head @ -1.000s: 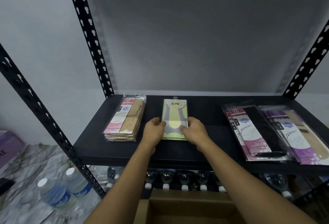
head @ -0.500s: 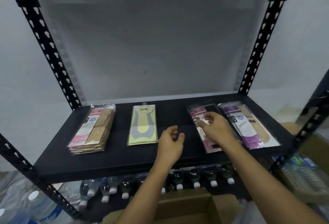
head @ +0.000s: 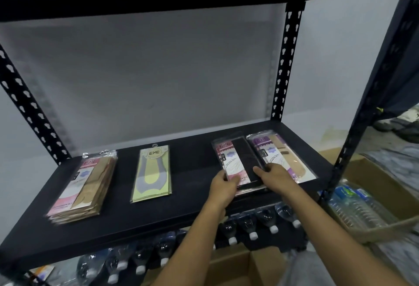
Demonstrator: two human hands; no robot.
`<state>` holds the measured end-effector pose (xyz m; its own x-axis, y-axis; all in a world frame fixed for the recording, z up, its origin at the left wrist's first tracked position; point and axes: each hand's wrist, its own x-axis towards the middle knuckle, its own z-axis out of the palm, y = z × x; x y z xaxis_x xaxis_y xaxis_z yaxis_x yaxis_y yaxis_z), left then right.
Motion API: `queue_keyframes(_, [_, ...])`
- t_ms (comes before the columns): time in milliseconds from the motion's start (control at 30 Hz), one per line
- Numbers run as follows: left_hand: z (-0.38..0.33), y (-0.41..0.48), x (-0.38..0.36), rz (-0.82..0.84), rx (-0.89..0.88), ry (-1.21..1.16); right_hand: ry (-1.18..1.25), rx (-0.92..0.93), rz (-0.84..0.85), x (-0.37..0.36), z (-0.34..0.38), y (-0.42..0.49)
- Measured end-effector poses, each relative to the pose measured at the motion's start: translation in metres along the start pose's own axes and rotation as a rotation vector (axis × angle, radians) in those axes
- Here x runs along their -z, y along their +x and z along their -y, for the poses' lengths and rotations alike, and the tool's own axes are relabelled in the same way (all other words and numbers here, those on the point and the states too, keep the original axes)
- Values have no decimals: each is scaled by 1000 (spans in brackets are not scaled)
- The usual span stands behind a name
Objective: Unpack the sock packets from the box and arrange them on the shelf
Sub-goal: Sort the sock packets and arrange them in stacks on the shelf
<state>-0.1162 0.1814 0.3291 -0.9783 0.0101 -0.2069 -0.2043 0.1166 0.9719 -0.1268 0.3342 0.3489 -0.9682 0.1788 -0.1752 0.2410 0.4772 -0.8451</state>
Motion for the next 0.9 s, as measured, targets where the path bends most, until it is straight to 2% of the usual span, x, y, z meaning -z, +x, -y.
queue_keyframes(567, [1,9,-16,10,31,-62,116,18,21,1,-15,10])
queue_keyframes(900, [7,16,0,-88,11,-117,134,71,44,-17,-7,14])
